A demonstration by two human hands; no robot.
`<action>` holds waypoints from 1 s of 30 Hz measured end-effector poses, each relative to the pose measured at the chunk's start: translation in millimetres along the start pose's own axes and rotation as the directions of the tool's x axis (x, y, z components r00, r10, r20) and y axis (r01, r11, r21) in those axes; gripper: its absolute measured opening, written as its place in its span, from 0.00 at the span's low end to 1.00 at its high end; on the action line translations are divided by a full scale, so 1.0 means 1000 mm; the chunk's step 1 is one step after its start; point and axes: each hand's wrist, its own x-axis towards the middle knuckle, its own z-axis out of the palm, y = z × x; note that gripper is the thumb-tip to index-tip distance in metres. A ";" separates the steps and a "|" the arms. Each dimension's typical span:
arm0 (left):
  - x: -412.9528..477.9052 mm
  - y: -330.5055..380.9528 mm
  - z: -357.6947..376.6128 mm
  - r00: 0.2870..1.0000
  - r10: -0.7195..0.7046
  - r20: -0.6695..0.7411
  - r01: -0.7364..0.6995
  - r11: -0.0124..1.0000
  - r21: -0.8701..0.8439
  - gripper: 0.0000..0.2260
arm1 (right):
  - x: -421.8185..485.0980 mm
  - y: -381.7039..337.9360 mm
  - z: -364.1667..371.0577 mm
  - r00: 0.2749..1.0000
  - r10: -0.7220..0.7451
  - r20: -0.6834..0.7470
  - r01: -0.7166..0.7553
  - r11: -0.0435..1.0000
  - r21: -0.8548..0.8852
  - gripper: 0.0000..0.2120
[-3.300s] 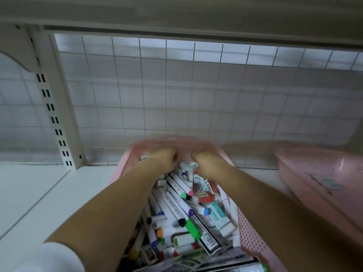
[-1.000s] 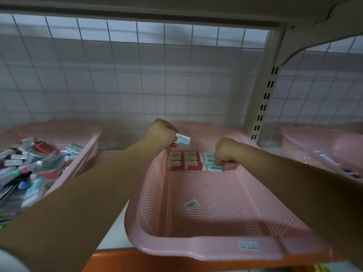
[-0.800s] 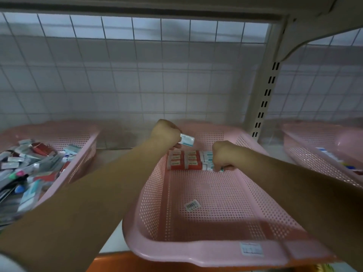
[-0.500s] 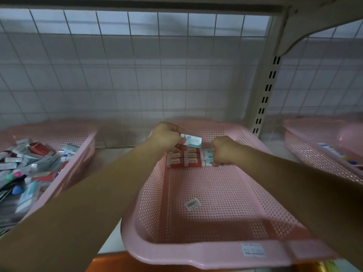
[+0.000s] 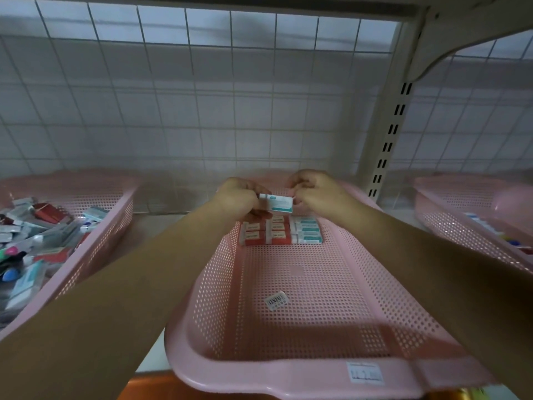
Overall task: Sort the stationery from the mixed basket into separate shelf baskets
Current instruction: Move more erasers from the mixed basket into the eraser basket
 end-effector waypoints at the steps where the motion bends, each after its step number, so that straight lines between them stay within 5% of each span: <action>1: -0.001 0.001 0.000 1.000 0.001 0.001 -0.001 1.000 -0.021 0.09 | -0.001 -0.001 0.001 1.000 -0.002 0.003 0.002 0.998 0.056 0.07; 6: -0.002 0.003 -0.002 1.000 0.026 -0.003 -0.027 0.991 -0.130 0.09 | -0.004 0.000 0.004 0.996 -0.084 0.039 0.089 0.989 -0.118 0.05; 9: -0.001 0.001 -0.003 0.998 0.055 -0.020 -0.057 0.983 -0.176 0.11 | -0.003 -0.003 0.006 0.999 0.038 0.026 -0.041 0.992 0.117 0.04; 13: 0.002 -0.002 -0.007 0.992 0.113 -0.055 -0.122 0.971 -0.204 0.13 | -0.006 -0.005 -0.002 0.951 0.230 0.206 -0.300 0.850 0.433 0.07; 18: -0.001 -0.001 -0.007 0.994 0.098 -0.053 -0.109 0.962 -0.251 0.16 | -0.008 -0.008 -0.007 0.971 0.202 0.130 -0.241 0.814 0.529 0.07; 26: -0.006 0.001 -0.007 0.992 0.127 -0.001 -0.121 0.950 -0.289 0.15 | -0.012 -0.012 -0.006 0.989 0.147 0.025 -0.147 0.926 0.348 0.08; 30: -0.004 -0.002 -0.003 0.985 0.171 -0.002 -0.170 0.977 -0.127 0.12 | -0.016 -0.009 -0.004 0.995 0.043 0.086 -0.046 0.998 0.032 0.09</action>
